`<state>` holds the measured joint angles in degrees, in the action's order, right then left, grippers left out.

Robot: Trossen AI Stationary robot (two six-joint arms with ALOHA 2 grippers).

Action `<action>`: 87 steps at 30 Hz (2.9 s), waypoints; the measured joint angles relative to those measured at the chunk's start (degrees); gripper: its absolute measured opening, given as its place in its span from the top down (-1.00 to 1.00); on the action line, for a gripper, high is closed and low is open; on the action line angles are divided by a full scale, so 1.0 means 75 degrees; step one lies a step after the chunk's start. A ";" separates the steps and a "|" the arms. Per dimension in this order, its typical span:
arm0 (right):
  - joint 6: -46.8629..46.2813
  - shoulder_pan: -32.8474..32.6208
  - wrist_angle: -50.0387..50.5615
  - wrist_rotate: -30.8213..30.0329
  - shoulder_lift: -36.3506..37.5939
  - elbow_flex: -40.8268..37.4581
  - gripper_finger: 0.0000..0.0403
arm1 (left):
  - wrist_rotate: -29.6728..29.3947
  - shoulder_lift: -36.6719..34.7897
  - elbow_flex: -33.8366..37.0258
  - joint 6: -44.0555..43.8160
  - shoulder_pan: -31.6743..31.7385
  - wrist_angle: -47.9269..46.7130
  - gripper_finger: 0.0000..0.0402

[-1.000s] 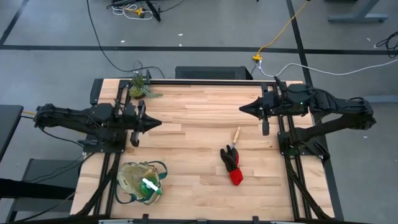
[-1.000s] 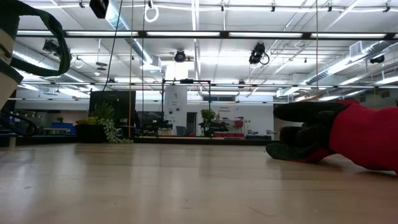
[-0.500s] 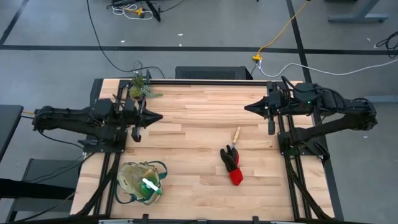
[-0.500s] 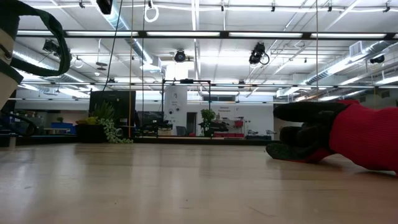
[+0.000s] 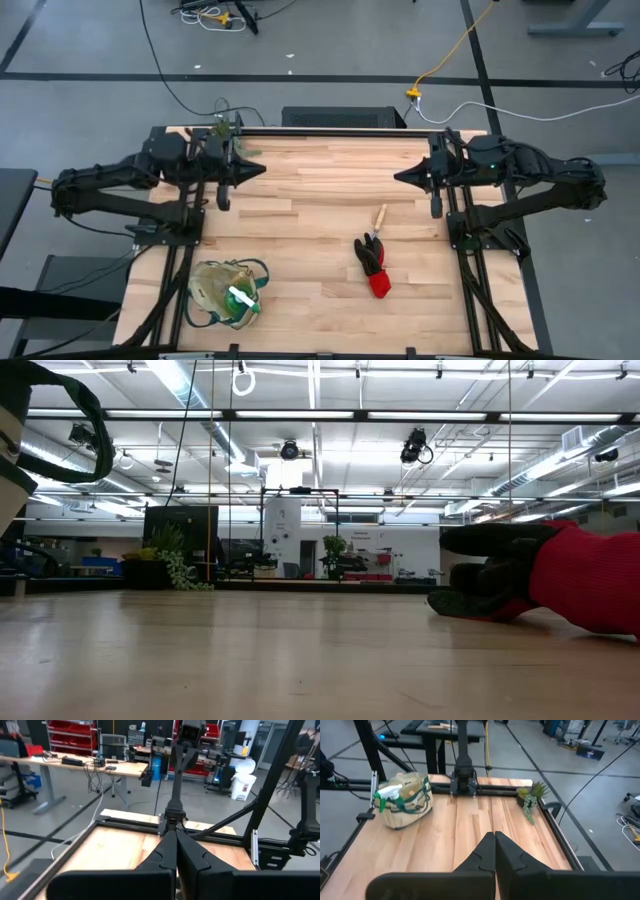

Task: Pick & Place Garden tools in Gardening bag
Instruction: Put the brown hand rake into the white gardening bag

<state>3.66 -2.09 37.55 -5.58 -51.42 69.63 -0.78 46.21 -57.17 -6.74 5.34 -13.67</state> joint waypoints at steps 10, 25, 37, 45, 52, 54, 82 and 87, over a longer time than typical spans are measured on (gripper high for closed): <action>-0.0221 0.0000 0.0261 0.0003 -0.0003 0.0000 1.00 | 0.0283 0.0196 -0.0285 0.0157 0.0219 -0.0026 0.98; -0.1284 0.0002 0.0343 -0.0520 -0.0216 0.0000 1.00 | 0.0286 0.0196 -0.0285 0.0158 0.0216 -0.0029 0.96; -0.2853 0.0296 0.0535 -0.1315 -0.1079 0.0000 1.00 | 0.0280 0.0196 -0.0285 0.0189 0.0216 -0.0027 0.96; -0.3106 0.0529 0.0544 -0.1326 -0.1239 0.0000 1.00 | 0.0280 0.0196 -0.0284 0.0192 0.0216 -0.0037 0.96; -0.3086 0.0677 0.0544 -0.1326 -0.1239 0.0000 1.00 | 0.0283 0.0196 -0.0284 0.0198 0.0216 -0.0049 0.98; -0.3073 0.0682 0.0544 -0.1329 -0.1239 0.0000 1.00 | 0.0283 0.0196 -0.0285 0.0195 0.0216 -0.0049 0.98; -0.3469 0.0682 0.0544 -0.0907 -0.1236 0.0000 1.00 | -0.0576 0.0196 -0.0282 0.0291 0.0214 -0.0052 0.83; -0.4179 0.0726 0.0544 -0.0915 -0.1236 0.0000 1.00 | -0.0579 0.0196 -0.0282 0.0274 0.0214 -0.0052 0.83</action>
<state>-27.69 3.36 41.63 -12.45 -60.69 69.63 -5.13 47.68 -59.29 -4.69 6.94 -14.06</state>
